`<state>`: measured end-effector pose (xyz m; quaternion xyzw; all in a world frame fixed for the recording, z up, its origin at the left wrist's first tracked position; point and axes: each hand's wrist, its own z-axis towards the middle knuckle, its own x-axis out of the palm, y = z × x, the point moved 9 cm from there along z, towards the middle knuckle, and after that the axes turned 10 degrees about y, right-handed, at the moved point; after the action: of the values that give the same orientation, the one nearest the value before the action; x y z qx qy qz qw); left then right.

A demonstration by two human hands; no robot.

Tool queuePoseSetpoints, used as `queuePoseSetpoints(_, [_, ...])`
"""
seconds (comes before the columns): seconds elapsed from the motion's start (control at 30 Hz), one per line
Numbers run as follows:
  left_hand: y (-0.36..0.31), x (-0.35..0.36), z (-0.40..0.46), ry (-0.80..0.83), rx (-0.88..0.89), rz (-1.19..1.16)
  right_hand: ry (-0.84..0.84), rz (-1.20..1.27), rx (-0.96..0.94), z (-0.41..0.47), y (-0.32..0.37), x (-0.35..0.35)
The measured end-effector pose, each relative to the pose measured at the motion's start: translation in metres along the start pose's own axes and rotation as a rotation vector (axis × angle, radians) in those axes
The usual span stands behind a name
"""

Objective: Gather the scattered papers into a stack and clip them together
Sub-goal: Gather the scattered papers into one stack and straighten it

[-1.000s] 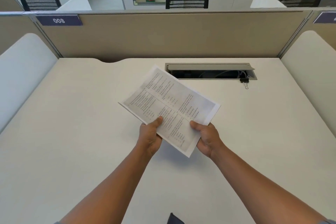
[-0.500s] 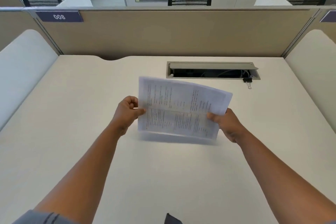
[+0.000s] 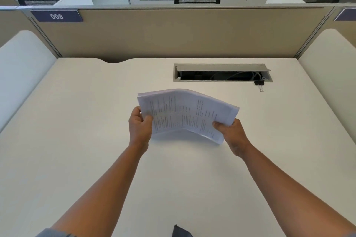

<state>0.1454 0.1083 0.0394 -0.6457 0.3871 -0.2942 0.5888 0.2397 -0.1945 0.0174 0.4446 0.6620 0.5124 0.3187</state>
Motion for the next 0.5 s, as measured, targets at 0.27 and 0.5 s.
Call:
queuePoseSetpoints(0.27, [0.012, -0.002, 0.0, 0.021, -0.047, -0.054, -0.015, -0.002, 0.01, -0.003, 0.001, 0.004])
queuePoseSetpoints(0.5, [0.026, -0.002, 0.002, 0.082, -0.085, -0.072, 0.017, -0.012, 0.04, -0.005, -0.008, 0.007])
